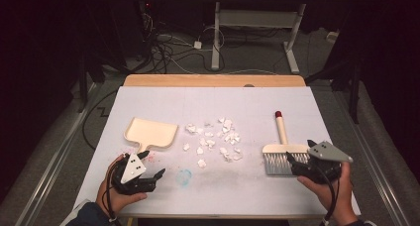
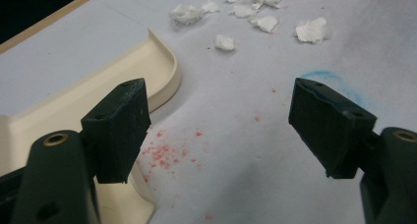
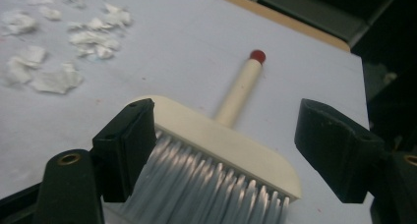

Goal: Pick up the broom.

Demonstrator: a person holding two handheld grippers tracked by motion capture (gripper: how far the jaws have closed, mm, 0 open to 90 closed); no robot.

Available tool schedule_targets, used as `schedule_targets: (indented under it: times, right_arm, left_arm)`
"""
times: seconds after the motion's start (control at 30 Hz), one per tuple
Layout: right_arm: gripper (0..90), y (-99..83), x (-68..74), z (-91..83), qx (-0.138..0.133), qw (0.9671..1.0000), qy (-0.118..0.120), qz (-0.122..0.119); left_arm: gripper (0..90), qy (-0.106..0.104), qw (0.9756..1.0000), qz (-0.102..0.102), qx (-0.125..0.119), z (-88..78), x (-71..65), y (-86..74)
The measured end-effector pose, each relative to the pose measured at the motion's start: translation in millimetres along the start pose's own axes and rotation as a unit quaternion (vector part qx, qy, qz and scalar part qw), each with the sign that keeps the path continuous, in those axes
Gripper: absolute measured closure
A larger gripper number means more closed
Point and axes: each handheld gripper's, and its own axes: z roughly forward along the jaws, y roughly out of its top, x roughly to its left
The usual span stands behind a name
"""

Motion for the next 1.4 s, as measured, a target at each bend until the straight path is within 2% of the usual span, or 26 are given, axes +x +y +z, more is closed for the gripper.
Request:
schedule_targets:
  times: [0.03, 0.07, 0.13, 0.17, 0.2, 0.27, 0.3, 0.33, 0.43, 0.47, 0.5, 0.57, 0.63, 0.67, 0.8, 0.87, 0.93, 0.97, 1.13, 1.2, 1.23, 1.27, 1.33, 1.4]
  right_arm:
    - [23.8, 6.3, -8.2, 8.1, 0.012, 0.9996, 0.008, 0.023]
    - [23.8, 6.3, -8.2, 8.1, 0.012, 0.9996, 0.008, 0.023]
    - [20.7, 14.8, -17.9, 19.3, 0.041, 0.9968, 0.020, 0.065]
    - [21.0, 19.5, -22.5, 26.1, 0.059, 0.9945, 0.026, 0.082]
    - [22.0, 28.0, -30.3, 40.5, 0.081, 0.9908, 0.034, 0.103]
    - [22.3, 34.6, -36.4, 58.0, 0.106, 0.9862, 0.036, 0.122]
    - [22.3, 34.6, -36.4, 58.0, 0.106, 0.9862, 0.036, 0.122]
    - [24.7, 37.2, -39.8, 77.6, 0.134, 0.9803, 0.037, 0.141]
    - [30.5, 34.2, -40.4, 106.2, 0.176, 0.9719, 0.034, 0.153]
    - [30.5, 34.2, -40.4, 106.2, 0.176, 0.9719, 0.034, 0.153]
    - [32.3, 31.9, -38.9, 119.3, 0.192, 0.9679, 0.031, 0.160]
    - [38.0, 30.6, -37.7, 127.8, 0.205, 0.9656, 0.020, 0.159]
    - [39.5, 29.6, -37.3, 131.7, 0.214, 0.9644, 0.016, 0.154]
    - [41.5, 26.9, -35.9, 137.8, 0.225, 0.9628, 0.012, 0.150]
    - [47.4, 28.1, -33.3, 138.6, 0.220, 0.9651, 0.012, 0.141]
    - [53.8, 26.3, -30.8, 137.7, 0.209, 0.9675, 0.012, 0.142]
    - [55.4, 25.8, -30.7, 137.0, 0.207, 0.9675, 0.013, 0.144]
    - [61.1, 24.8, -30.9, 136.5, 0.202, 0.9681, 0.009, 0.148]
    - [62.1, 25.2, -28.8, 136.6, 0.200, 0.9686, 0.003, 0.147]
    - [66.2, 25.5, -26.8, 136.6, 0.198, 0.9694, 0.001, 0.145]
    - [69.6, 25.6, -25.7, 136.6, 0.196, 0.9705, 0.003, 0.141]
    - [69.6, 25.6, -25.7, 136.6, 0.196, 0.9705, 0.003, 0.141]
    - [70.6, 26.1, -22.9, 137.0, 0.193, 0.9736, 0.001, 0.122]
    - [70.6, 25.6, -21.7, 136.7, 0.190, 0.9748, -0.002, 0.117]
  left_arm:
    - [23.4, 0.001, 1.0000, 0.000, -0.001, 0.0, -0.4, 0.2]
    - [23.4, 0.001, 1.0000, -0.002, -0.003, -0.1, -0.4, 0.4]
    - [23.6, 0.002, 1.0000, -0.004, -0.005, -0.4, 0.3, 0.7]
    - [23.7, 0.002, 1.0000, -0.005, -0.005, -0.2, 0.5, 0.8]
    - [23.7, 0.001, 1.0000, -0.006, -0.003, 0.3, 0.6, 0.9]
    - [23.7, 0.001, 1.0000, -0.003, -0.001, 1.2, 0.0, 1.0]
    - [23.7, 0.000, 1.0000, -0.003, 0.000, 1.2, -0.5, 1.0]
    - [23.7, -0.001, 1.0000, -0.003, 0.000, 1.3, -0.9, 1.0]
    - [23.7, 0.002, 1.0000, -0.002, 0.000, 0.9, -1.1, 0.8]
    - [23.7, -0.002, 1.0000, -0.008, 0.003, 0.4, -1.3, 0.1]
    - [23.7, 0.000, 1.0000, -0.004, 0.001, 0.6, -0.4, 0.0]
    - [23.8, 0.000, 1.0000, -0.005, 0.002, 0.6, 0.0, -0.8]
    - [23.8, 0.003, 1.0000, -0.003, 0.004, 0.5, -0.7, -1.3]
    - [23.8, 0.004, 1.0000, 0.000, 0.005, 0.2, -1.4, -1.4]
    - [23.9, 0.004, 1.0000, 0.005, 0.007, -0.3, -3.3, -1.5]
    - [24.0, 0.001, 0.9999, 0.001, 0.011, 0.4, -3.7, -1.2]
    - [24.0, 0.001, 0.9999, 0.001, 0.012, 0.7, -3.8, -1.2]
    - [24.0, 0.000, 0.9999, 0.001, 0.012, 1.1, -3.9, -1.1]
    - [24.0, -0.002, 0.9999, 0.003, 0.014, 2.6, -4.6, -0.7]
    - [24.0, -0.003, 0.9999, 0.004, 0.014, 3.1, -4.7, -0.5]
    - [24.0, -0.003, 0.9999, 0.004, 0.014, 3.2, -4.7, -0.4]
    - [24.0, -0.003, 0.9999, 0.004, 0.014, 3.2, -4.7, -0.3]
    - [24.0, -0.003, 0.9999, 0.005, 0.014, 3.2, -4.8, -0.1]
    - [24.0, -0.003, 0.9999, 0.006, 0.014, 3.0, -4.8, 0.0]
